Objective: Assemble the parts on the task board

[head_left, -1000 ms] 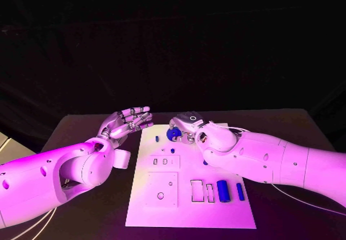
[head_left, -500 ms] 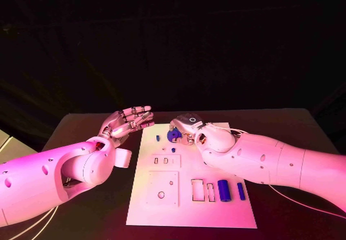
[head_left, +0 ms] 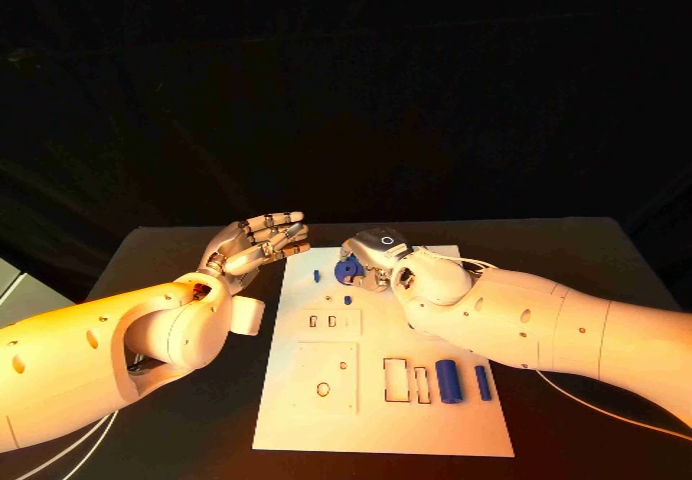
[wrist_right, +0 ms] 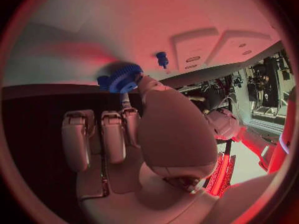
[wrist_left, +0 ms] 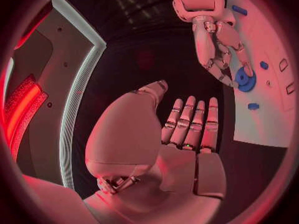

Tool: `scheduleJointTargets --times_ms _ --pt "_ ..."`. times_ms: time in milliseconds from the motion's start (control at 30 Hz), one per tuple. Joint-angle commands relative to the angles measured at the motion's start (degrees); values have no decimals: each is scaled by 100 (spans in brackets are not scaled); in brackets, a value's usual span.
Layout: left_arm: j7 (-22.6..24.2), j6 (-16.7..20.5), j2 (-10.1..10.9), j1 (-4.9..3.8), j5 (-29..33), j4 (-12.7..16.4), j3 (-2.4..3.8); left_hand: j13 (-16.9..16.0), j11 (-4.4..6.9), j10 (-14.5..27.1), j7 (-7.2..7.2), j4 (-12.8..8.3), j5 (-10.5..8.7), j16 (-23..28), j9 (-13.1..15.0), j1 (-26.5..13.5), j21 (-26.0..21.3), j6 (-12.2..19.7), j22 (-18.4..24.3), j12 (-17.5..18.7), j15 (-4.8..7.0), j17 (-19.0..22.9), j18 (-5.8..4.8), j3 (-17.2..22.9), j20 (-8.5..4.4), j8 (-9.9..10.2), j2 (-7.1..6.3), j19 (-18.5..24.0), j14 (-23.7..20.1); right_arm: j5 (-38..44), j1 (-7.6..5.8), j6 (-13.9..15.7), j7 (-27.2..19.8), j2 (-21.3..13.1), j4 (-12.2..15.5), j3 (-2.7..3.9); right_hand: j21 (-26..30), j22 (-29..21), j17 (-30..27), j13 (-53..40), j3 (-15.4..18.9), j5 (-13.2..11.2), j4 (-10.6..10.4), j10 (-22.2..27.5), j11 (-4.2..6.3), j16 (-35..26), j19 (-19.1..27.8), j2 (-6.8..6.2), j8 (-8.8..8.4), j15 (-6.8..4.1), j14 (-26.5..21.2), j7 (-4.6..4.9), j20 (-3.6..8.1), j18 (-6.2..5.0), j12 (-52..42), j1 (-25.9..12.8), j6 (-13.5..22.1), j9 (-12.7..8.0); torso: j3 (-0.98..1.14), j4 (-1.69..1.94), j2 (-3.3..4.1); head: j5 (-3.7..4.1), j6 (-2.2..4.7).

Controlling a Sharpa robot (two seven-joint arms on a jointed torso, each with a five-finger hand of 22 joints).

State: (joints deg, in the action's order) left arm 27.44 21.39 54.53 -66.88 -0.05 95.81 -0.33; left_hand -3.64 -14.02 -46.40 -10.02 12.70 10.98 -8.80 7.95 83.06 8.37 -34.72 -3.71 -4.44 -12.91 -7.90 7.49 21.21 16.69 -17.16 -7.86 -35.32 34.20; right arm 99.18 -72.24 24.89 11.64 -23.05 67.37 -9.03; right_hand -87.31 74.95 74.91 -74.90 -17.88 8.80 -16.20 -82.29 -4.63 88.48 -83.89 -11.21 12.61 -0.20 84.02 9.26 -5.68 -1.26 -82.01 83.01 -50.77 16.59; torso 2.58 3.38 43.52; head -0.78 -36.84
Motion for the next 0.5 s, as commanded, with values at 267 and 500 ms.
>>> scheduleJointTargets --times_ms 267,500 --pt "34 -82 -4 -9 -28 5 6 -2 -19 -9 -588 -36 -21 23 -11 -25 -26 41 -1 25 -7 8 -39 -4 0 7 -12 43 -21 -373 12 -59 -97 -75 28 -7 -16 1268 1185 -720 291 9 -47 23 -26 57 -451 -4 -177 83 525 40 -89 51 -4 -782 120 -47 8 3 2 -6 26" --pt "24 -79 -1 -9 -28 -11 6 -2 -19 -9 -588 -36 -21 23 -11 -25 -26 41 -1 25 -7 8 -39 -4 0 7 -12 43 -21 -536 12 -108 -127 -144 70 -7 -28 1283 1208 -744 545 25 -52 1 -43 64 -460 92 -183 102 529 52 -109 54 -27 -1012 44 -33 6 -9 -1 -8 16"
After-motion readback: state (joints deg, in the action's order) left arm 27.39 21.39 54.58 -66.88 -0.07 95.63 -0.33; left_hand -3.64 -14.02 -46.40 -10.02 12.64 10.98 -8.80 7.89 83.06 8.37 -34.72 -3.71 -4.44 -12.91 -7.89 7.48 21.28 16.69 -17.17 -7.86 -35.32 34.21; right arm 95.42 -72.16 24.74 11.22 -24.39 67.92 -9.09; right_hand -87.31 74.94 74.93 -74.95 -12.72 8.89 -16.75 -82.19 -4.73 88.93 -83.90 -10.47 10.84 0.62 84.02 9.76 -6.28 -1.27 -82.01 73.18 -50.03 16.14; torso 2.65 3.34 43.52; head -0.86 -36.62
